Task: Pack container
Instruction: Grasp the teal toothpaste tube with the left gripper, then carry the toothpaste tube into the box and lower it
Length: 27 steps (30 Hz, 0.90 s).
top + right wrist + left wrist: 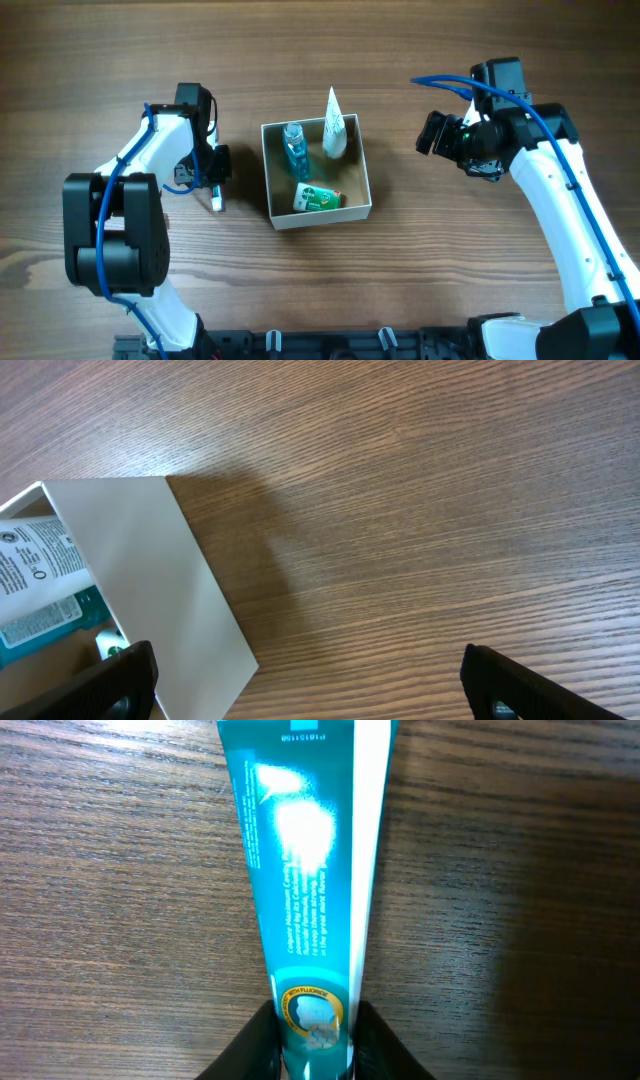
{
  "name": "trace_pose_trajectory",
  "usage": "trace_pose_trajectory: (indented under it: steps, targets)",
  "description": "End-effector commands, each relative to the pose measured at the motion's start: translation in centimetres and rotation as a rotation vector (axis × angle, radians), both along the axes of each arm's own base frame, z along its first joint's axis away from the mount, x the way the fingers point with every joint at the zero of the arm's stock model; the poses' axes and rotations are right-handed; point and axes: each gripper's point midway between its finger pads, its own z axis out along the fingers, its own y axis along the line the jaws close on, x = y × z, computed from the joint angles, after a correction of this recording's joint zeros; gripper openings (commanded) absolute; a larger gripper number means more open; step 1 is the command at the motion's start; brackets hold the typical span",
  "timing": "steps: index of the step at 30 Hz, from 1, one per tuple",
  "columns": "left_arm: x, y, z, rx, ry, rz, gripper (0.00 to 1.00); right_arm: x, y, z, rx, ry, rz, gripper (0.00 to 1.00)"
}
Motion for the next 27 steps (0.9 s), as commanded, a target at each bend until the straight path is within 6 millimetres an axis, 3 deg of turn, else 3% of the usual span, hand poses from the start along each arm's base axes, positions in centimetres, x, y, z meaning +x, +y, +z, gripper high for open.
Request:
trace_pose_trajectory:
  steps: [1,9,13,16,21,24,27]
  targets:
    - [-0.2,0.2,-0.5,0.014,0.015,-0.003,0.23,-0.1,0.3,-0.3,0.009,0.014,0.019,0.98]
    - [-0.1,0.2,-0.3,0.013,0.010,-0.003,0.04,-0.2,0.3,-0.3,0.009,0.014,0.019,0.98]
    - [0.8,0.0,1.8,0.007,-0.019,0.000,0.04,-0.1,0.3,-0.3,0.009,0.014,0.019,0.98]
    - [2.0,-0.4,4.9,-0.018,-0.074,0.000,0.04,-0.1,0.3,-0.3,0.009,0.014,0.019,0.98]
    - [3.6,-1.9,12.5,-0.099,-0.245,-0.014,0.04,-0.1,0.3,-0.3,0.009,0.014,0.019,0.98]
    - [3.4,-3.9,16.8,-0.161,-0.372,-0.067,0.04,-0.1,0.3,-0.3,0.009,0.014,0.019,0.98]
    - [2.2,-7.1,20.6,-0.213,-0.487,-0.257,0.04,-0.1,0.3,-0.3,0.008,0.013,0.019,0.98]
